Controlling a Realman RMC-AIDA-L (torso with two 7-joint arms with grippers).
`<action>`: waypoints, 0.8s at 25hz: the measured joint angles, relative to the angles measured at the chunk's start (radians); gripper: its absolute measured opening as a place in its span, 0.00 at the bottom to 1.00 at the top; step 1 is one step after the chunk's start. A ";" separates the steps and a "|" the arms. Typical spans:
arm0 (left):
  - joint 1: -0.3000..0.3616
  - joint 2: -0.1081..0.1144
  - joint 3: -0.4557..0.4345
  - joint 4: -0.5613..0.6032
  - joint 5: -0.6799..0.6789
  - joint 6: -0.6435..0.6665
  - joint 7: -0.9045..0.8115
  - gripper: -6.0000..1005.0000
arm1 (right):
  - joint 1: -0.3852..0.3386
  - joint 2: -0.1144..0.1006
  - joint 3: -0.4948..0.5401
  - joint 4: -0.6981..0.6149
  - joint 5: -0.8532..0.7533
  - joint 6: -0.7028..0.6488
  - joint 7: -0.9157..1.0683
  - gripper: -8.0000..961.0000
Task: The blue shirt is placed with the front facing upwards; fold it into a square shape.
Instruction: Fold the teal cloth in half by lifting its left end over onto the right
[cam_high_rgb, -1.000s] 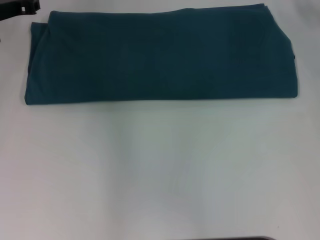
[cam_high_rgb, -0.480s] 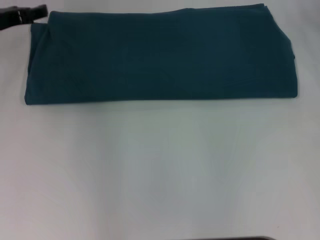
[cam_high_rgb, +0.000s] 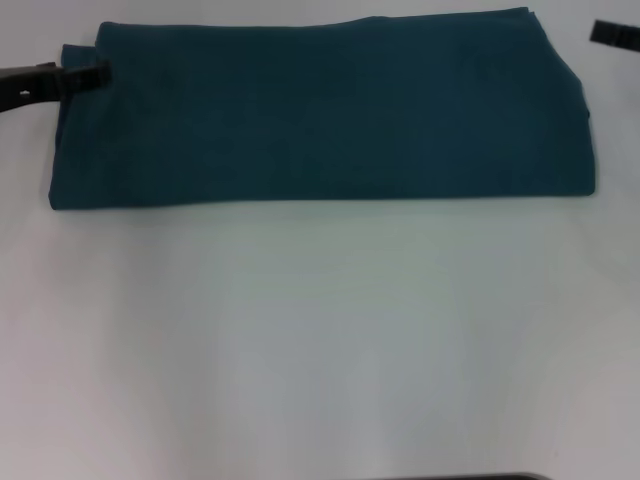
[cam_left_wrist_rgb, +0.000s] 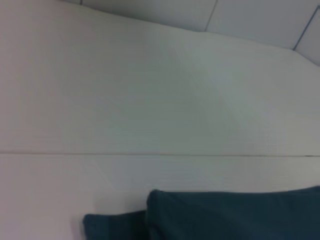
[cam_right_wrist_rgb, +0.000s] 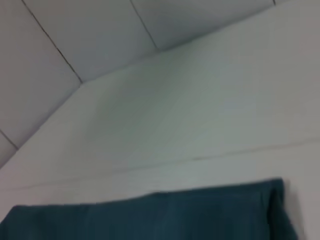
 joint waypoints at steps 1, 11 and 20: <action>0.008 0.000 0.000 -0.006 -0.001 0.013 0.001 0.82 | -0.007 -0.006 -0.002 0.012 -0.022 0.017 0.034 0.86; 0.050 -0.001 0.000 -0.029 -0.005 0.077 0.040 0.82 | -0.020 -0.022 -0.004 0.073 -0.233 0.119 0.288 0.86; 0.065 -0.001 0.000 -0.026 -0.006 0.069 0.061 0.82 | -0.038 -0.023 -0.003 0.058 -0.277 0.156 0.349 0.86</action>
